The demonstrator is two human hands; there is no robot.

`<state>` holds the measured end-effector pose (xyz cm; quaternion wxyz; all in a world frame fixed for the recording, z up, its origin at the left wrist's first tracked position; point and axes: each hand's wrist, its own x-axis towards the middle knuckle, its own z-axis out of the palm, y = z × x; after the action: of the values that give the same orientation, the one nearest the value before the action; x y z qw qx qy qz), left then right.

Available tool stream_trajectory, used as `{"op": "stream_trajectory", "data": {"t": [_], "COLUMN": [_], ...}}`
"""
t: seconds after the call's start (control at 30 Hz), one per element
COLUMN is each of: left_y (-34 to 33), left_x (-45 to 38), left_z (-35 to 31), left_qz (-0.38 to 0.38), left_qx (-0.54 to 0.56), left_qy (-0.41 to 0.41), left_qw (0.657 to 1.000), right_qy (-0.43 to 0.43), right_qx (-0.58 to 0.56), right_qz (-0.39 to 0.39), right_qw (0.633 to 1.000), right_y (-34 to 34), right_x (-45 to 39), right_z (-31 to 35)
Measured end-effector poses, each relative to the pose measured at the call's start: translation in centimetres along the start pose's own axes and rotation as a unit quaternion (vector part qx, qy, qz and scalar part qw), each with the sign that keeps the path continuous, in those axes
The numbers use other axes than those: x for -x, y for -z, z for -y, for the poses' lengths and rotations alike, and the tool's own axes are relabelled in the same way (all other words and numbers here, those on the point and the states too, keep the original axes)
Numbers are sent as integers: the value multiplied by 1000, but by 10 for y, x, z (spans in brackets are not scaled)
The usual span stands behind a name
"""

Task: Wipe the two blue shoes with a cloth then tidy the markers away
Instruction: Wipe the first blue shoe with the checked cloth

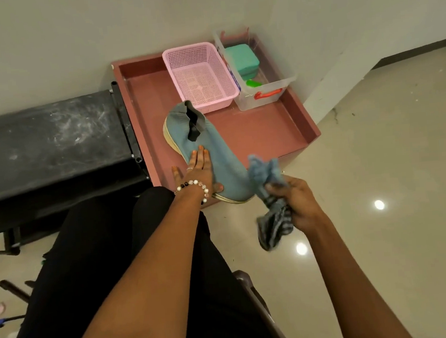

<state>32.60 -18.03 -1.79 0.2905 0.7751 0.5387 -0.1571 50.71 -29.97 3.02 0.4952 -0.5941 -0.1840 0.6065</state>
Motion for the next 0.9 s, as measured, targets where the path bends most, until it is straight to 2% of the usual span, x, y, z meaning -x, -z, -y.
{"op": "stream_trajectory", "data": {"t": [0.03, 0.1, 0.13, 0.17, 0.23, 0.3, 0.37, 0.43, 0.5, 0.57, 0.63, 0.73, 0.83, 0.9], "left_y": [1, 4, 7, 10, 13, 11, 10, 12, 16, 15, 13, 12, 14, 15], "left_x": [1, 3, 7, 13, 29, 45, 61, 76, 89, 96, 96, 94, 94, 96], "left_z": [-2, -6, -7, -9, -14, -23, -35, -48, -60, -68, -71, -70, -69, -68], "left_qz": [-13, -71, -112, -153, -207, -215, -200, -159, -84, -27, -11, -4, 15, 40], "left_qx": [3, -13, -29, -25, 99, 289, 420, 489, 509, 484, 467, 514, 542, 528], "left_qy": [0, -11, -32, -59, -106, -107, -102, -105, -116, -144, -156, -143, -154, -176], "left_qw": [1000, 997, 993, 986, 967, 927, 879, 851, 849, 863, 870, 846, 826, 830], "right_qy": [-24, -72, -76, -71, -67, -41, 0, 29, 56, 68, 64, 78, 38, -14], "right_qx": [-108, -243, -265, -236, -165, -190, -252, -247, -218, -205, -200, -172, -56, 9], "right_qz": [-11, -54, -82, -103, -103, -57, -25, -42, -66, -61, -39, -39, -74, -66], "right_qw": [994, 966, 958, 964, 979, 979, 968, 968, 972, 975, 977, 981, 995, 998], "right_y": [2, 2, 1, -1, -7, -18, -30, -41, -48, -51, -50, -40, -32, -30], "right_x": [5, 10, 11, 12, 10, 11, 15, 20, 26, 30, 37, 43, 47, 51], "right_z": [-1, -6, -5, -4, -1, 2, 2, 7, 17, 26, 33, 38, 34, 31]}}
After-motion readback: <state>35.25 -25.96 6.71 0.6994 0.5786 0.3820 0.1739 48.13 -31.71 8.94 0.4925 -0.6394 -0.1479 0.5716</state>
